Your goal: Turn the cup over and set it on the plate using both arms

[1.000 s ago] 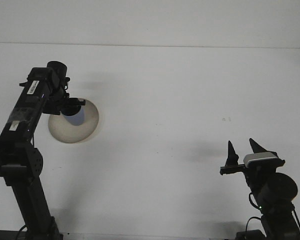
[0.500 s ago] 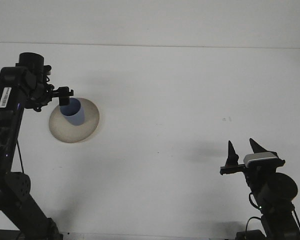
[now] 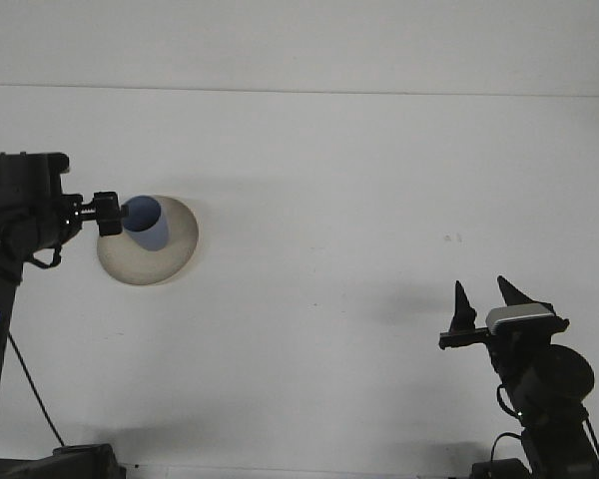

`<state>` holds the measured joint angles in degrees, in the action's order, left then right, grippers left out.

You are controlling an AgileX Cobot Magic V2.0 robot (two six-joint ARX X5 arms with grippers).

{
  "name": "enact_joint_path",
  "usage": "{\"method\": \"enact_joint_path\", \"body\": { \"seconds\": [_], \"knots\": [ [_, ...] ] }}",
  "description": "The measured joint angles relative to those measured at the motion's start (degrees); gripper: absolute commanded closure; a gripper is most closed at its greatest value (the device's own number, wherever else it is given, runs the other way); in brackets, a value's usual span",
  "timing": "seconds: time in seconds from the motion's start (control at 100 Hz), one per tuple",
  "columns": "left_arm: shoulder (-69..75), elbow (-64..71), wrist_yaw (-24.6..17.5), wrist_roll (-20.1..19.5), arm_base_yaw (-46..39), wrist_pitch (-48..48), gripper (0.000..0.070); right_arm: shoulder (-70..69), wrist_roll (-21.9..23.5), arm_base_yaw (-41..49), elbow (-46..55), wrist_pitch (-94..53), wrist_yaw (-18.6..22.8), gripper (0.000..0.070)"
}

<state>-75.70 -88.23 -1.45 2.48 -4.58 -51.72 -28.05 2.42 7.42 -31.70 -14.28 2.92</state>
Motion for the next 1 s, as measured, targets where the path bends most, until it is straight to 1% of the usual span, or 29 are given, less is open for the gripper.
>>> {"method": "enact_joint_path", "body": {
  "seconds": [0.26, 0.42, 0.65, 0.86, 0.89, 0.92, 0.95, 1.0],
  "knots": [
    [20.1, 24.3, 0.0, 0.0, 2.7, 17.8, 0.0237, 0.0, 0.0, 0.0, 0.0, 0.0, 0.0, 0.0239],
    [31.3, 37.3, 0.0, -0.1, 3.8, 24.9, 0.0237, 0.0, 0.0, 0.0, 0.0, 0.0, 0.0, 0.0239],
    [43.0, 49.1, 0.0, -0.7, 3.8, 30.8, 0.0237, 0.0, 0.0, 0.0, 0.0, 0.0, 0.0, 0.0239],
    [48.8, 51.1, 0.0, -0.4, 3.9, 31.5, 0.0240, 0.0, 0.0, 0.0, 0.0, 0.0, 0.0, 0.0241],
    [49.2, 51.1, 0.0, -0.4, 3.9, 31.4, 0.0249, 0.0, 0.0, 0.0, 0.0, 0.0, 0.0, 0.0256],
    [49.5, 51.1, 0.0, -0.4, 3.9, 31.1, 0.0267, 0.0, 0.0, 0.0, 0.0, 0.0, 0.0, 0.0290],
    [49.7, 51.1, 0.0, -0.4, 3.9, 30.9, 0.0313, 0.0, 0.0, 0.0, 0.0, 0.0, 0.0, 0.0350],
    [49.8, 51.1, 0.0, -0.4, 3.9, 30.2, 0.0423, 0.0, 0.0, 0.0, 0.0, 0.0, 0.0, 0.0477]
  ]
}}
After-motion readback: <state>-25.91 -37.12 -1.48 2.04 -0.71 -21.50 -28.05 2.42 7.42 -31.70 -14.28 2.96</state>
